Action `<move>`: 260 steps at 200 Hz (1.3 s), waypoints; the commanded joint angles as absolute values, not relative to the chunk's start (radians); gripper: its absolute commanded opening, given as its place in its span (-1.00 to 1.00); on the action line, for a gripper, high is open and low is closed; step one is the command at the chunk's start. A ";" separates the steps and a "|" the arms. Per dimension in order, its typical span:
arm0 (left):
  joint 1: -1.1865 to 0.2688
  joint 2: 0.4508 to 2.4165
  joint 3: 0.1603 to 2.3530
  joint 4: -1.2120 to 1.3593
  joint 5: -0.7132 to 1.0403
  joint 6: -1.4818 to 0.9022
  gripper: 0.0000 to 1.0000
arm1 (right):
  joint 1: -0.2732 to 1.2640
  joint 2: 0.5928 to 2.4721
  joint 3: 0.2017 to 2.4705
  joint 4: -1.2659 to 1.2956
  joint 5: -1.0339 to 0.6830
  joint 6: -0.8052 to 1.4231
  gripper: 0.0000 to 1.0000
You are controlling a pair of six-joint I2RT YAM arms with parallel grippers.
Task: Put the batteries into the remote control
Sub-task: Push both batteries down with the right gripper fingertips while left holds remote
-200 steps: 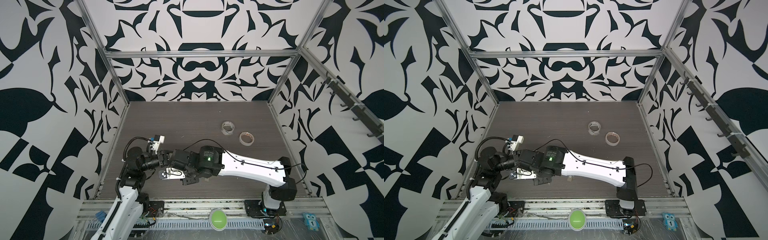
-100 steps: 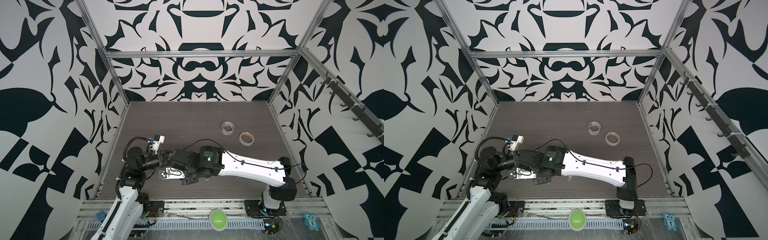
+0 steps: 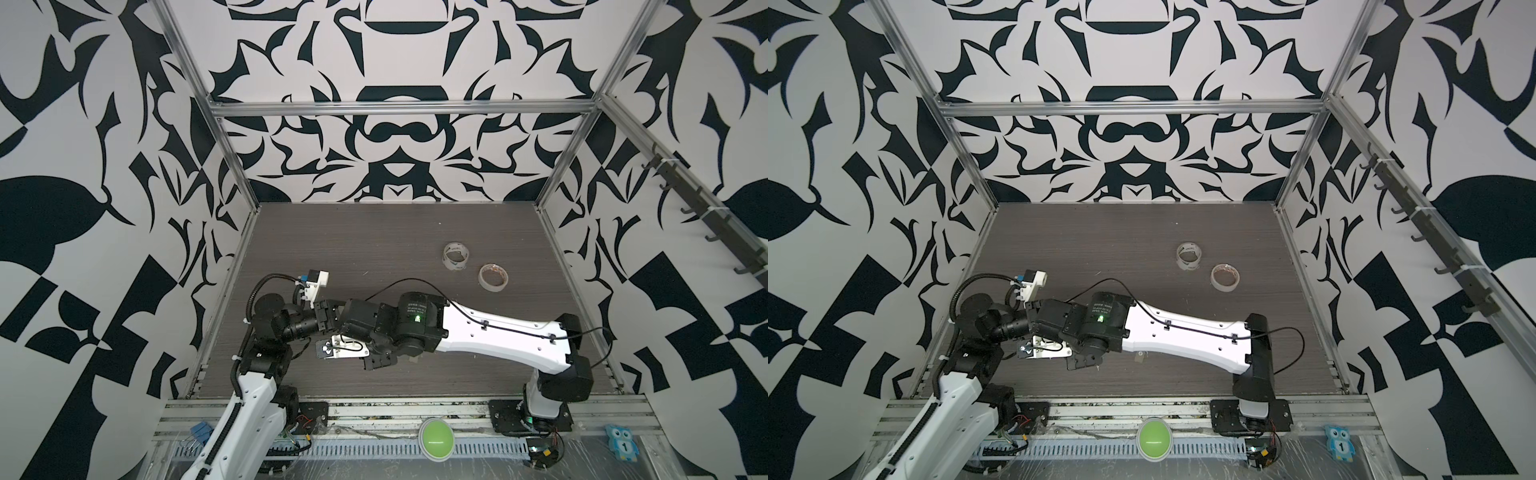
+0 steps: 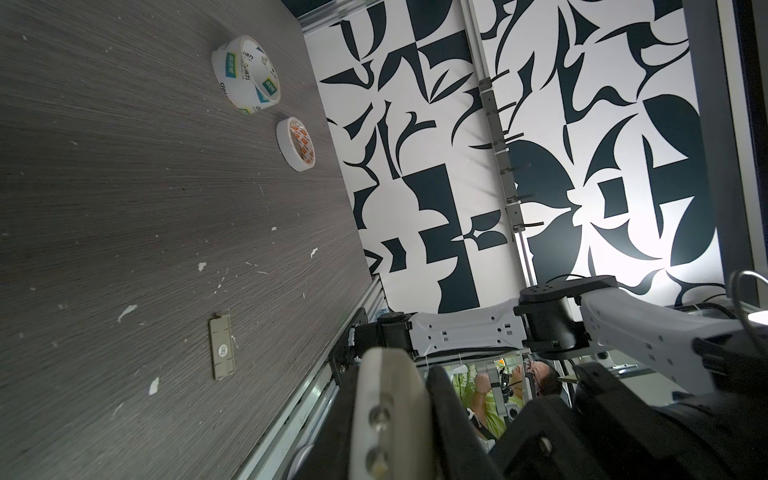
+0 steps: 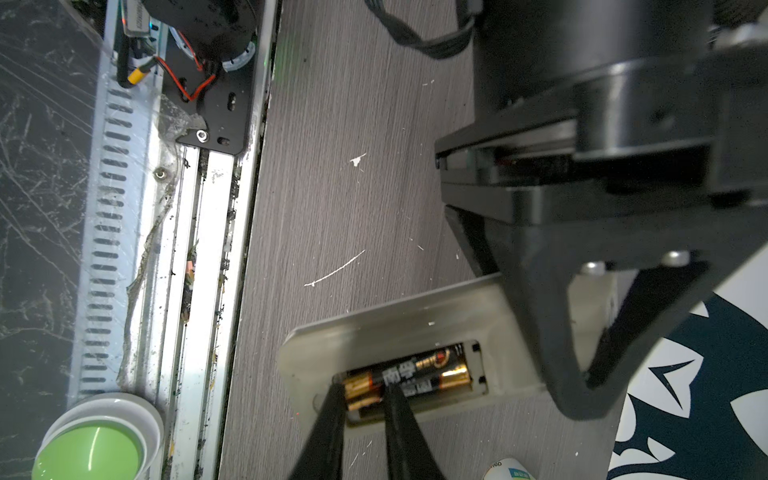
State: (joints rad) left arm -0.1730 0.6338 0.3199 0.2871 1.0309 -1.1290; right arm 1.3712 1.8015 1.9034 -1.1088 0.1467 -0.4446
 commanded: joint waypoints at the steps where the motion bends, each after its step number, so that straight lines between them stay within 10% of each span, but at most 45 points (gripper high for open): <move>1: -0.176 0.618 0.350 0.318 1.060 -1.143 -1.00 | 1.357 1.811 1.925 -1.076 0.183 -0.444 -0.58; 260: -0.189 0.627 0.346 0.330 1.068 -1.155 -1.00 | 1.347 1.838 1.925 -1.060 0.245 -0.443 -0.78</move>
State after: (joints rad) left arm -0.1791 0.6369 0.3199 0.2939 1.0145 -1.1294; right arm 1.3582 1.8210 1.9045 -1.0843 0.2092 -0.4465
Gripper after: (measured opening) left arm 0.246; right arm 0.112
